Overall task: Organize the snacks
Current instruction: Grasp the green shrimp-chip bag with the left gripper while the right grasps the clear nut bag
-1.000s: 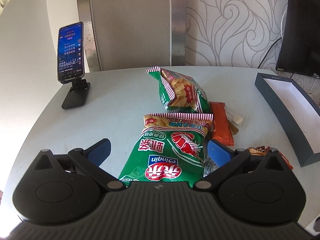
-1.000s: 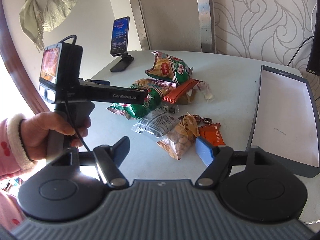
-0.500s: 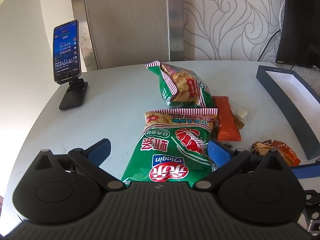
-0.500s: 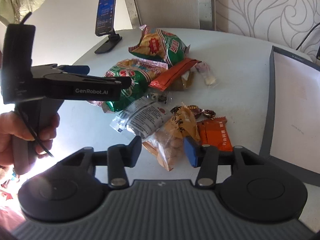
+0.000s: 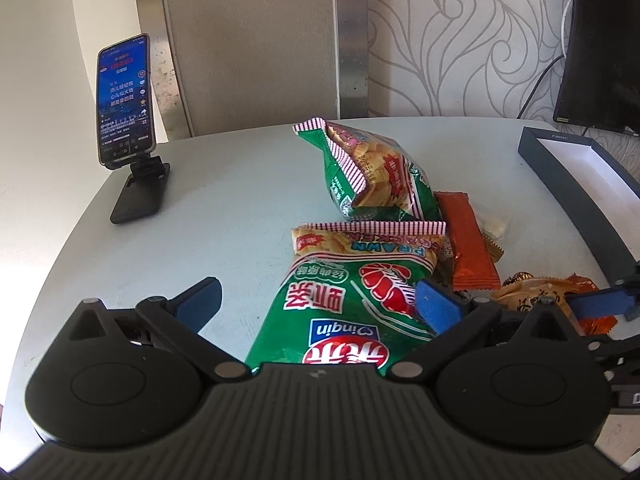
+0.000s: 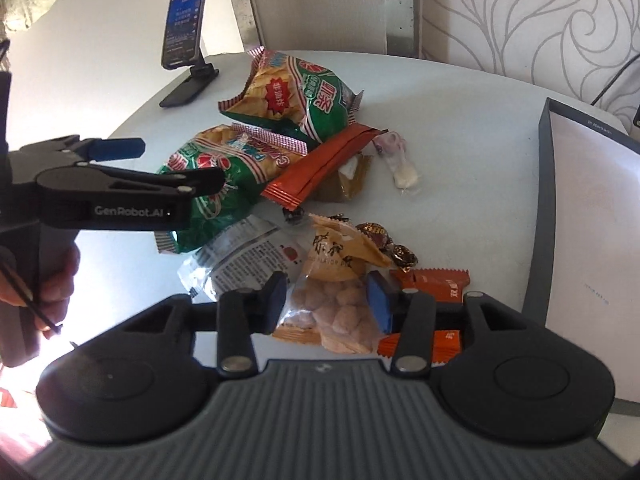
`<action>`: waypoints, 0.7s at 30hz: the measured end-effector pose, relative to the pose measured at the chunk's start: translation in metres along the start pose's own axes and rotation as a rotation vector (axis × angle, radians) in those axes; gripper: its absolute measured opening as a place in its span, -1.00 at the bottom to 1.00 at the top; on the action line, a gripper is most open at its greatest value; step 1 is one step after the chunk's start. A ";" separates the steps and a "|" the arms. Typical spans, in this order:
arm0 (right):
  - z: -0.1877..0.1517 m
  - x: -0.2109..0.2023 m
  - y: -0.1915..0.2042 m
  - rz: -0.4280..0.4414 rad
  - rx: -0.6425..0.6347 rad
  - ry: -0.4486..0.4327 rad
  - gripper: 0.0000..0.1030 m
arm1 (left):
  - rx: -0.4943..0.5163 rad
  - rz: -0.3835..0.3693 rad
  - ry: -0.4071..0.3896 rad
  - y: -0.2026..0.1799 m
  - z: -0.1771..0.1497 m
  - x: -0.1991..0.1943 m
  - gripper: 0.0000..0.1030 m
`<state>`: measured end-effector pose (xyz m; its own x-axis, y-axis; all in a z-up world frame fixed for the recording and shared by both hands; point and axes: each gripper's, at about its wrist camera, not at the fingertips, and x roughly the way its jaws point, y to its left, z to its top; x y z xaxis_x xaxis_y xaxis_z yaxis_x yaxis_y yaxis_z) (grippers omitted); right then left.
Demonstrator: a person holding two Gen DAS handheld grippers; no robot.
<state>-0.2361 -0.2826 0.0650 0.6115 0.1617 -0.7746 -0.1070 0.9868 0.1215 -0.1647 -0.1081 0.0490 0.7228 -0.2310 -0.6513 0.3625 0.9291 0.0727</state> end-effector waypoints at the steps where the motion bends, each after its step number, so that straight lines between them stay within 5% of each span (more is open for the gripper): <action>1: 0.001 0.005 0.002 -0.020 -0.015 0.007 -0.09 | 0.009 -0.003 0.001 -0.002 0.001 0.002 1.00; 21: -0.017 0.000 -0.007 0.012 0.040 0.006 -0.11 | -0.029 -0.012 0.056 -0.004 -0.001 0.038 1.00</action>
<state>-0.2493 -0.2896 0.0537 0.6054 0.1738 -0.7767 -0.0831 0.9843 0.1555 -0.1397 -0.1198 0.0231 0.6843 -0.2267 -0.6931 0.3530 0.9346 0.0428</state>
